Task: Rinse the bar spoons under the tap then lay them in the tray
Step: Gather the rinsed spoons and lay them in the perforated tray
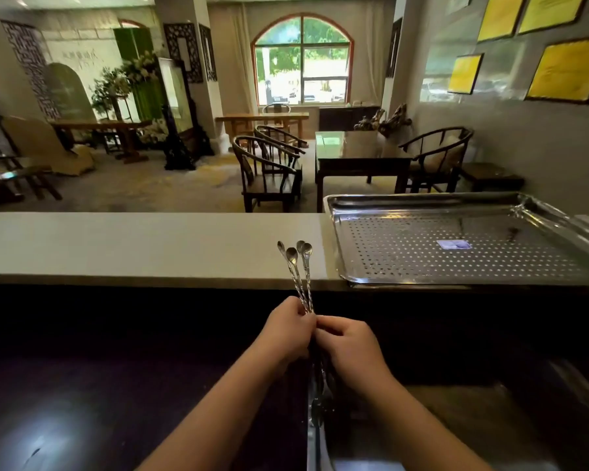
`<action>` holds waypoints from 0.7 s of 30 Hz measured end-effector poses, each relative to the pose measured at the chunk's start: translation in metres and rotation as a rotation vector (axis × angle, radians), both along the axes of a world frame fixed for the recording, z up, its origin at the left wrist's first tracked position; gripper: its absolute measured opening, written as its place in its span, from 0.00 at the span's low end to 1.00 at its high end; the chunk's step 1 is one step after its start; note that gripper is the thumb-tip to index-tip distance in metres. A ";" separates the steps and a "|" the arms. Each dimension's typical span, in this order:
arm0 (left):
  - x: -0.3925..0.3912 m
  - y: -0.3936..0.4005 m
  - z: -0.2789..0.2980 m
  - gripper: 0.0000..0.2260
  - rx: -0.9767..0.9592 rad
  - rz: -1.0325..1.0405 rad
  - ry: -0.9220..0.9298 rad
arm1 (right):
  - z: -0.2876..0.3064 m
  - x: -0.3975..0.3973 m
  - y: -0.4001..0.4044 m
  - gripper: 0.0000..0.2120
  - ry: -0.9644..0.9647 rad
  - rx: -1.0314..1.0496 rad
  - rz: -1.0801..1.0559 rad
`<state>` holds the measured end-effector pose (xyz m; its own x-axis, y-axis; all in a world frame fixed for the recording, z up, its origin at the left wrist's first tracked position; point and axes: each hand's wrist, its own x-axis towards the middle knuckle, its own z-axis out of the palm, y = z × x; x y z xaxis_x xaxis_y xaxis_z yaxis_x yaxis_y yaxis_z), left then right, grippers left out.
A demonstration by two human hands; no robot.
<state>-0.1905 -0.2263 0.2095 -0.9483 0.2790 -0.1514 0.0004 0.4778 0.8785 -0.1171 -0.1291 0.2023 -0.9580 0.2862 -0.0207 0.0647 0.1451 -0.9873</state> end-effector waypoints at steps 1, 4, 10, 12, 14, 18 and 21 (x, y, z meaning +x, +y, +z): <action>0.001 0.013 0.007 0.05 0.007 0.005 0.005 | 0.006 0.003 0.012 0.12 0.014 -0.036 0.019; 0.003 0.050 0.026 0.05 0.037 -0.002 0.017 | 0.020 0.010 0.049 0.13 0.049 -0.119 0.040; 0.017 0.116 0.043 0.06 0.039 -0.038 0.021 | 0.029 0.018 0.110 0.07 0.050 -0.295 -0.029; 0.024 0.128 0.044 0.09 0.069 -0.046 0.007 | 0.027 0.019 0.126 0.07 0.030 -0.350 -0.053; 0.028 0.135 0.044 0.11 0.108 -0.060 -0.028 | 0.025 0.019 0.136 0.06 0.009 -0.400 -0.058; 0.030 0.142 0.046 0.11 0.194 -0.077 -0.127 | 0.022 0.014 0.147 0.05 -0.041 -0.464 -0.065; 0.026 0.146 0.049 0.08 0.196 -0.071 -0.133 | 0.023 0.007 0.151 0.05 -0.063 -0.485 -0.064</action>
